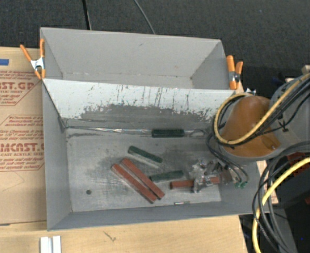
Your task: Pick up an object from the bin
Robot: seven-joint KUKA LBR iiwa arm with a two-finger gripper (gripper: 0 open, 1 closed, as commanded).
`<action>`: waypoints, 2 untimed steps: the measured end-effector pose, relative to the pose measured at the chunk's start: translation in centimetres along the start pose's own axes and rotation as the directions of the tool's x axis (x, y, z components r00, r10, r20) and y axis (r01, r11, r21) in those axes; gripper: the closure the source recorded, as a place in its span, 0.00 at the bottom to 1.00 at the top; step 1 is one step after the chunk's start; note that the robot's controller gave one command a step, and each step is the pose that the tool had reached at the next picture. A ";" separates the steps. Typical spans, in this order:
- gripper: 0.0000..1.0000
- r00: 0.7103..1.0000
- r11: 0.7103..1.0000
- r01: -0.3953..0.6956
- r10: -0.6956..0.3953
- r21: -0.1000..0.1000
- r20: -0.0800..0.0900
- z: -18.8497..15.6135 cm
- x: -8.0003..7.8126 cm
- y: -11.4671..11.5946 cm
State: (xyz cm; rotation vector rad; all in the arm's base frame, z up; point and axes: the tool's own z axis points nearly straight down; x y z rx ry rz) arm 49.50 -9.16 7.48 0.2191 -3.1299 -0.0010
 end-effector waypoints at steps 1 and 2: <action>1.00 1.000 1.000 0.000 0.000 0.000 0.000 0.0 0.0 0.0; 1.00 0.998 0.998 -0.067 0.067 0.001 0.006 -14.4 0.7 -1.5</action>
Offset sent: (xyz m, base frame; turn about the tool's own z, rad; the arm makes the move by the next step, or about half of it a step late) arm -0.0052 -0.0159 0.1442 0.0677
